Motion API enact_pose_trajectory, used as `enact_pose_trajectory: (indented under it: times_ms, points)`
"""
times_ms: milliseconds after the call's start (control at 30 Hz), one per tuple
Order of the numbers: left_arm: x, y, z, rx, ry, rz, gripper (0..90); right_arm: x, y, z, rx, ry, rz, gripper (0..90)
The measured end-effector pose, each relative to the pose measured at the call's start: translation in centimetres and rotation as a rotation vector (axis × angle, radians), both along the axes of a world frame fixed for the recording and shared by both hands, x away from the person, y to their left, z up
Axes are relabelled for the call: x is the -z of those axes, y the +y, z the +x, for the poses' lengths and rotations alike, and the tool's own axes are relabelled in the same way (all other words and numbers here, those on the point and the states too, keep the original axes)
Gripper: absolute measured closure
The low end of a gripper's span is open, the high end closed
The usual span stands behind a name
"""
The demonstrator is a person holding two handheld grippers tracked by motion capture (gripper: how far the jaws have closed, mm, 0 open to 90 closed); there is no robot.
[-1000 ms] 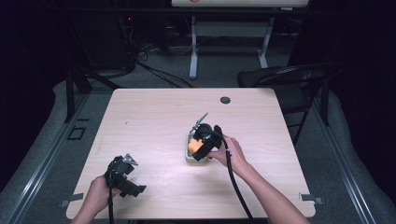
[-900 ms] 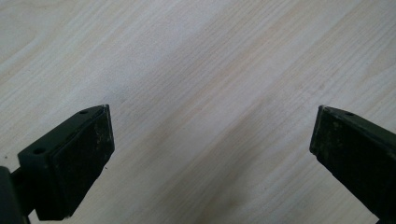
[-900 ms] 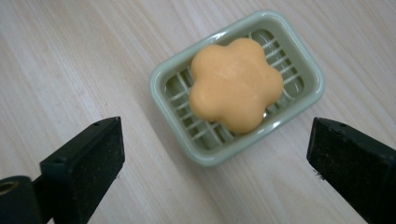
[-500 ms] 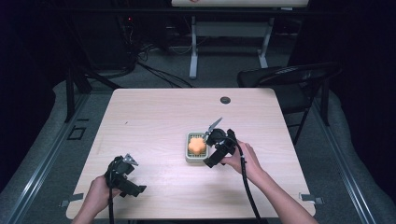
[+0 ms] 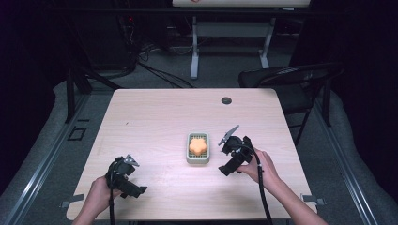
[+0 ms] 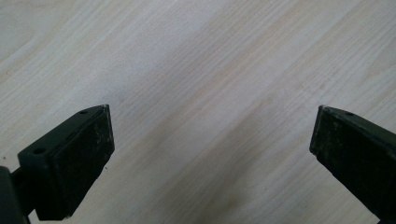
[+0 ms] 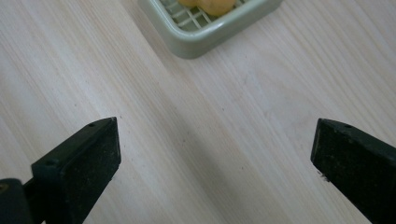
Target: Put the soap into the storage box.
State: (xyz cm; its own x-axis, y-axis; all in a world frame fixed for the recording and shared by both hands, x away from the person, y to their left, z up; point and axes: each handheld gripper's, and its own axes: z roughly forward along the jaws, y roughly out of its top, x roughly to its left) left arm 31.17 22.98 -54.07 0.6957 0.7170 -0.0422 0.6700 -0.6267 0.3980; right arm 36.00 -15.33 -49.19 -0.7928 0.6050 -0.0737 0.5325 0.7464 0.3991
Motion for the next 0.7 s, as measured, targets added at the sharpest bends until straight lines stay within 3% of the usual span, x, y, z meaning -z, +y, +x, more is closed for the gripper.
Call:
enact_pose_trajectory:
  times_ms: [33,467,600,633,700]
  points:
    - [0.0,0.0,0.0,0.001,0.002,0.001,0.0,-0.1,-0.3,-0.2,-0.001,-0.001,-0.02,1.1]
    - [-0.1,0.0,0.0,0.004,0.001,0.003,0.0,1.6,-4.9,-2.5,0.056,0.026,-0.049,0.0]
    - [-0.1,0.0,0.0,0.003,0.002,-0.003,0.0,2.0,-5.8,-3.3,0.055,0.014,0.006,0.0]
    - [-0.1,0.0,0.0,0.004,0.001,-0.001,0.0,1.8,-6.0,-3.3,0.038,0.018,-0.018,0.0]
    - [-0.1,0.0,0.1,0.004,-0.003,0.0,0.0,1.8,-6.0,-3.5,0.026,0.008,-0.012,1.3]
